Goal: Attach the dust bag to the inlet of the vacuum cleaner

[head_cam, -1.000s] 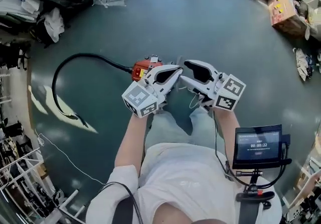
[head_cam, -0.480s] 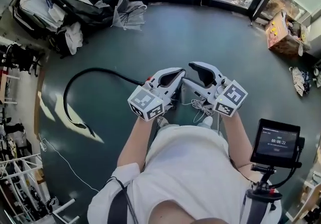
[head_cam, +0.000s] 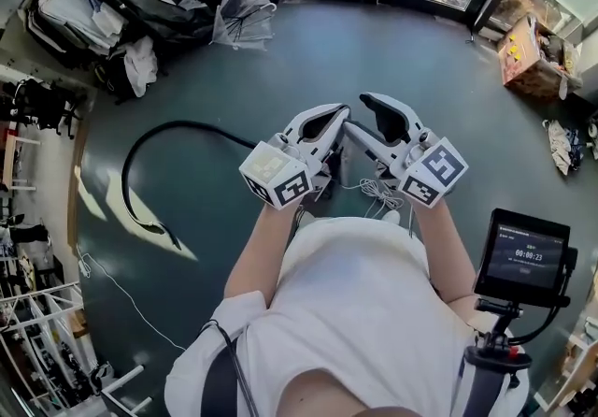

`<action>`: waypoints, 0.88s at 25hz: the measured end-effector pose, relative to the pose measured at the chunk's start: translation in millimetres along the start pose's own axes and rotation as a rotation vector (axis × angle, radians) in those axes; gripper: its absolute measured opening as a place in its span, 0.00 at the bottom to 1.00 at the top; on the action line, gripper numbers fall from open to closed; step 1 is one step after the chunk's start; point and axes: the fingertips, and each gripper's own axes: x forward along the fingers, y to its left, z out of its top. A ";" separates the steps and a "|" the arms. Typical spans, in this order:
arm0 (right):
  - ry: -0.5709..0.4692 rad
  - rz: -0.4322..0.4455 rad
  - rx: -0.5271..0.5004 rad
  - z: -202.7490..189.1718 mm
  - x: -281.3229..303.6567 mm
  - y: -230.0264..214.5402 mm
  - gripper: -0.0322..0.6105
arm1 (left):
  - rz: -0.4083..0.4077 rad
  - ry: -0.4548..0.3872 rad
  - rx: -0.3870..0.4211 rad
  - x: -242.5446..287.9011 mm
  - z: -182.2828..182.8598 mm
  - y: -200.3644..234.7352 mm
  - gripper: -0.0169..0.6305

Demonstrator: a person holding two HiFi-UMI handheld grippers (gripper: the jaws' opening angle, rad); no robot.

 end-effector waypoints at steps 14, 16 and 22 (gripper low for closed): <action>-0.127 -0.202 0.087 24.1 -32.5 -58.4 0.42 | 0.046 -0.085 -0.020 10.7 18.4 20.7 0.04; -0.117 -0.215 0.073 21.7 -34.8 -59.4 0.42 | 0.041 -0.065 -0.007 14.7 14.1 20.5 0.04; -0.120 -0.244 0.071 19.7 -43.9 -65.9 0.42 | 0.016 -0.052 -0.040 23.3 3.8 17.6 0.04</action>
